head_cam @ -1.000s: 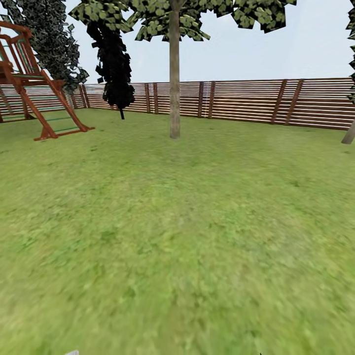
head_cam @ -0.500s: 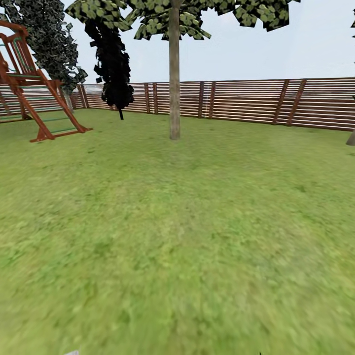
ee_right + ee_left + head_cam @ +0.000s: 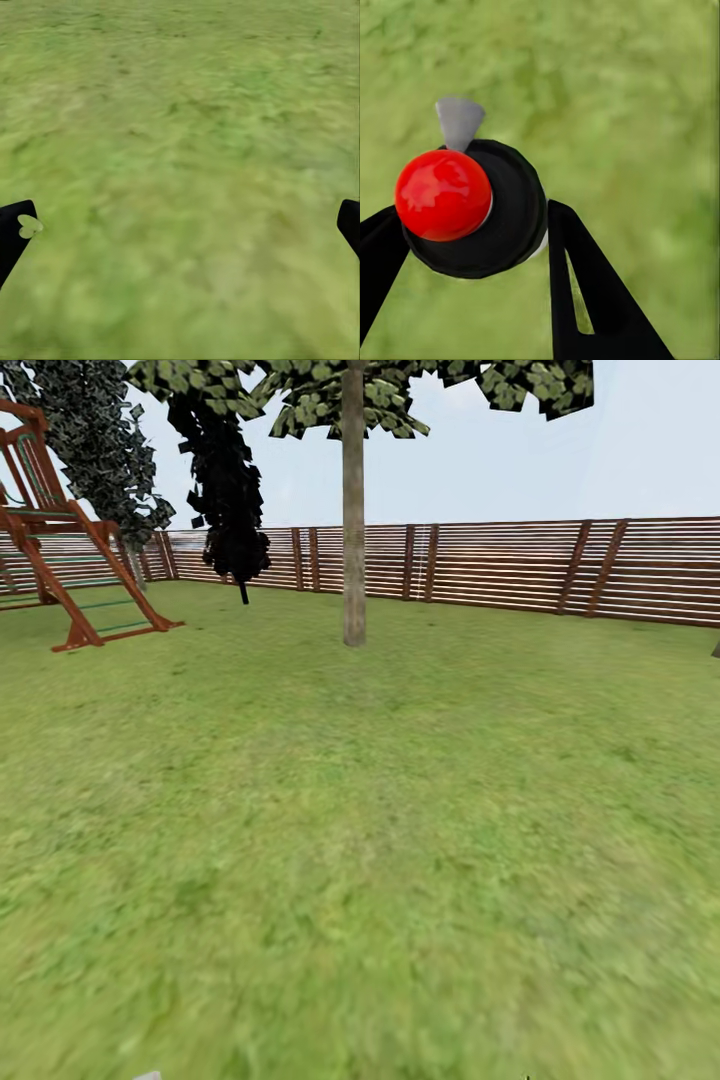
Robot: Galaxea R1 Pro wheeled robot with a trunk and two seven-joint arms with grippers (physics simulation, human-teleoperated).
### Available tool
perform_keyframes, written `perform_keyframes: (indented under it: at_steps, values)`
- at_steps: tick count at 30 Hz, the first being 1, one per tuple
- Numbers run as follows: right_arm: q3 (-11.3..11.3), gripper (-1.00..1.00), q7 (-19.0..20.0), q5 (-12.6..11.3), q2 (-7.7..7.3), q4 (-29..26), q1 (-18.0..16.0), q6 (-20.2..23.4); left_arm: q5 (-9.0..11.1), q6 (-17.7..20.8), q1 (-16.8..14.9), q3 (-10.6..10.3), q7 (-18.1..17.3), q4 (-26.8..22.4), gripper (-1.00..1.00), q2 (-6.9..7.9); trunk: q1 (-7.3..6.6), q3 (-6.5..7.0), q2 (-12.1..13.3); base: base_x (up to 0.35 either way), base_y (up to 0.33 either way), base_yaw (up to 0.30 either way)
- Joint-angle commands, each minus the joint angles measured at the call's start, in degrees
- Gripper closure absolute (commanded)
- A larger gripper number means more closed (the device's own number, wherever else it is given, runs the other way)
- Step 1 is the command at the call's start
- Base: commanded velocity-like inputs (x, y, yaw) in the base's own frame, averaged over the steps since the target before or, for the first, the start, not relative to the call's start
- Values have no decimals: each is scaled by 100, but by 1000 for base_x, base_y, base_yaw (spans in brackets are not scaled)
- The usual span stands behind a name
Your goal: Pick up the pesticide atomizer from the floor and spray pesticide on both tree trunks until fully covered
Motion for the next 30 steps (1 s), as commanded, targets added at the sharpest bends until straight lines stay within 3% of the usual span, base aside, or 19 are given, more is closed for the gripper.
perform_keyframes:
  at_steps: [1, 30]
  values:
    - [0, -100, 0, 0, 0, 0, 0, 0, -6, 0, 0, -3, -2, 0, 100, 0, 0, 0, 0, 338, 0, 0]
    - [9, -100, 0, 9, -9, 0, 0, 0, -23, 0, 0, -14, -2, -9, 100, 0, 0, 0, 0, 338, 0, 0]
